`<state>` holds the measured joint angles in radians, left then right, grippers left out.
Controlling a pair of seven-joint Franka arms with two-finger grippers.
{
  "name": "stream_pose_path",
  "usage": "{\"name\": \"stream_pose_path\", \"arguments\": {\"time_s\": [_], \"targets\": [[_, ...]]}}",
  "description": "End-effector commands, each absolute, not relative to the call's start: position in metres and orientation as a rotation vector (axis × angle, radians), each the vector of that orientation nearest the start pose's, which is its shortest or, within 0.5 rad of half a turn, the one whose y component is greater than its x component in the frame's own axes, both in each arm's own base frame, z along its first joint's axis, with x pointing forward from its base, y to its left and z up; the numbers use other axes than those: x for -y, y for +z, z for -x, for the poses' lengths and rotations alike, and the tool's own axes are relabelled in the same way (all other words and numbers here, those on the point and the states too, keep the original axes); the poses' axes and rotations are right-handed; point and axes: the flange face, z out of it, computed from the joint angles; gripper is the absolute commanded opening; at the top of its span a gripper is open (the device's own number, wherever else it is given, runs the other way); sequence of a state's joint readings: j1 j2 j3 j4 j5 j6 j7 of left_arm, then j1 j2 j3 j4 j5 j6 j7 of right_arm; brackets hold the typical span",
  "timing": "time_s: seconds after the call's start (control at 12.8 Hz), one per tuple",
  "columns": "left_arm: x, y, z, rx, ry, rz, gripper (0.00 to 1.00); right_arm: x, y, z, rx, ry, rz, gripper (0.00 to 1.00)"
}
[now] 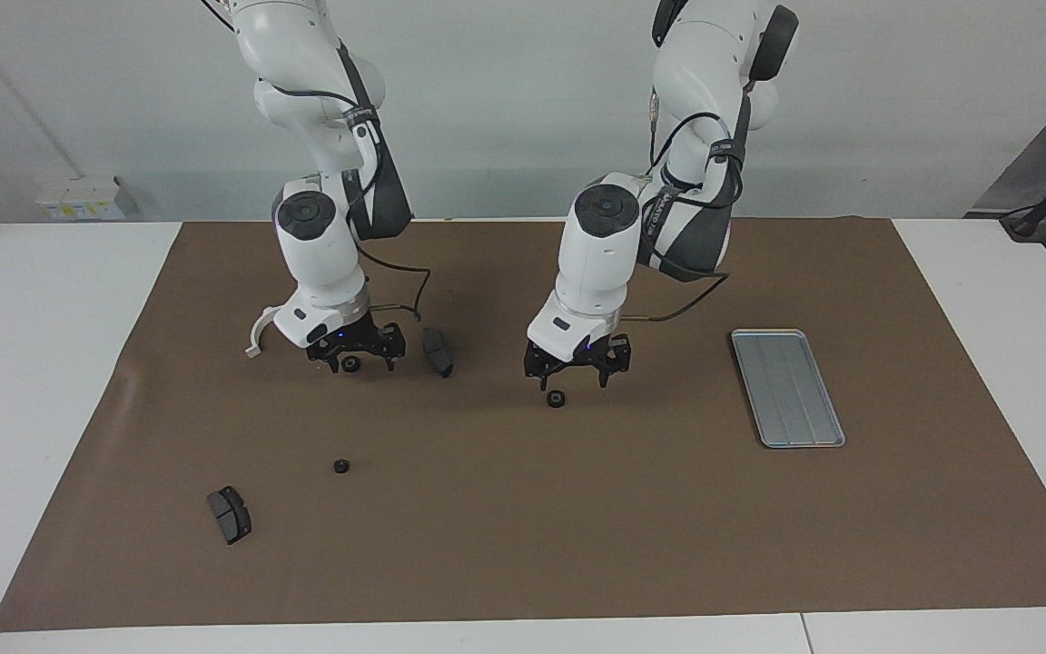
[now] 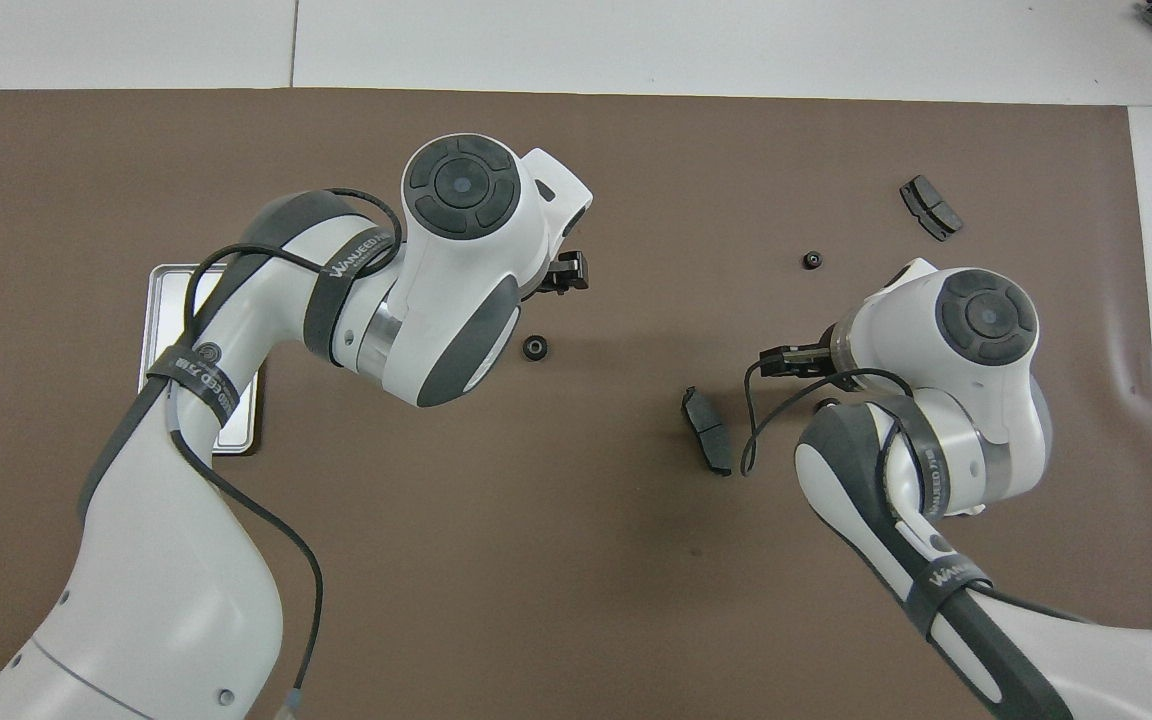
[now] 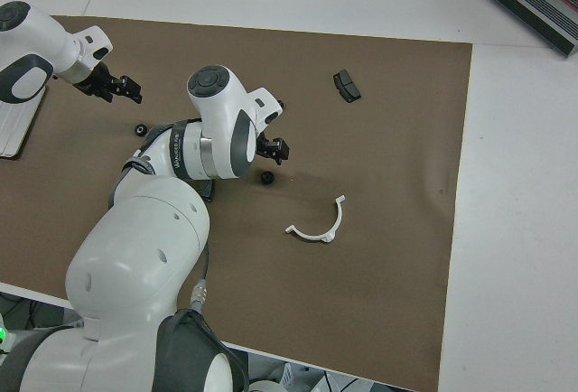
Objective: Pick bearing gear from pile to tray
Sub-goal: 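Lower the left gripper onto the bearing at mid-table and grasp it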
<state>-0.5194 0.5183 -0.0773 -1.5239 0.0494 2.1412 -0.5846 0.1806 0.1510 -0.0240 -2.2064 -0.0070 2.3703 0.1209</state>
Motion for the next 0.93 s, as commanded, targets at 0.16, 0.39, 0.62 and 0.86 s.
{"name": "stream_pose_path", "arguments": {"time_s": [0.16,0.39,0.62,0.86], "targets": [[0.394,0.336,-0.567,-0.073,-0.134,3.164,0.83,-0.074,0.298,-0.517,0.082,-0.057,3.123,1.00],[0.399,0.318,-0.555,-0.098,-0.120,3.161,0.80,-0.073,0.292,-0.507,0.077,-0.050,3.123,0.93],[0.401,0.310,-0.551,-0.108,-0.133,3.167,0.77,-0.073,0.292,-0.507,0.065,-0.050,3.123,0.78],[0.401,0.310,-0.553,-0.109,-0.157,3.177,0.75,-0.073,0.292,-0.507,0.063,-0.050,3.123,0.59]]}}
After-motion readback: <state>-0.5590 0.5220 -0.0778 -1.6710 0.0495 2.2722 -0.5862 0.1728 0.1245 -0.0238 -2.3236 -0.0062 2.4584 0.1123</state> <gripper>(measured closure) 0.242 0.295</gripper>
